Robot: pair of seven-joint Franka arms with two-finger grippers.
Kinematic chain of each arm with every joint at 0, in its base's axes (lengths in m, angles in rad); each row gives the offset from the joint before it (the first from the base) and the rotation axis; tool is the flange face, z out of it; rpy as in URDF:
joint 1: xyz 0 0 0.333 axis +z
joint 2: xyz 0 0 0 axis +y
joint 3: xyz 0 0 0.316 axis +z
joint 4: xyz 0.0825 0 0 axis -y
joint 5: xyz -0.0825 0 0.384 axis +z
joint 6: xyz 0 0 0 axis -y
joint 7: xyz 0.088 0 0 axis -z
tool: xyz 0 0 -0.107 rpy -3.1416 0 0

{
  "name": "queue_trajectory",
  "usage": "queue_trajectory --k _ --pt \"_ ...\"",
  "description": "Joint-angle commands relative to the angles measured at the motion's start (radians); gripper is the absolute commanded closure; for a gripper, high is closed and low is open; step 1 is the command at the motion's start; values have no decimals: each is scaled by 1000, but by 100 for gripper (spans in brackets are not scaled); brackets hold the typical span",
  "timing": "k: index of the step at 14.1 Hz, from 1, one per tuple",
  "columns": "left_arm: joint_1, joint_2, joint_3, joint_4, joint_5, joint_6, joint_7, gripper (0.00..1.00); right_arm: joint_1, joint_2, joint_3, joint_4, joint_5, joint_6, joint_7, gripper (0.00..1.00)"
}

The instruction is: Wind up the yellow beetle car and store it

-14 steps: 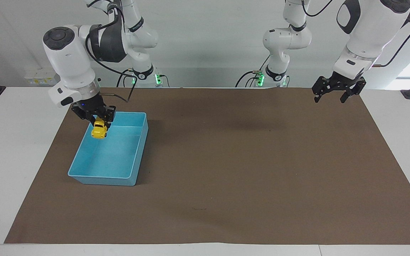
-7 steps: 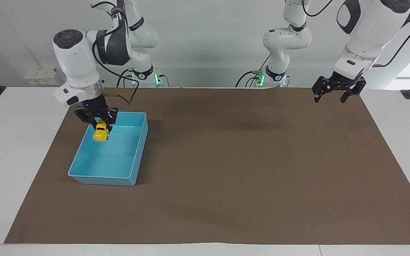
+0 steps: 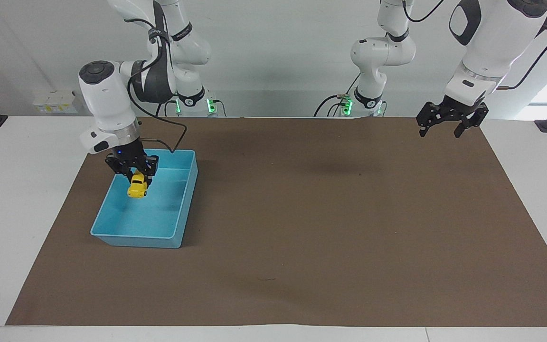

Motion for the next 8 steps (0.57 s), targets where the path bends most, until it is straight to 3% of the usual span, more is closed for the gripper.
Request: queue_trajectory --k 1,8 --pt "10 6 -3 21 -6 -13 7 0 -16 -30 11 -55 36 49 -56 100" --pt "10 8 -3 21 -6 -13 7 0 -14 27 9 -80 39 95 -101 100"
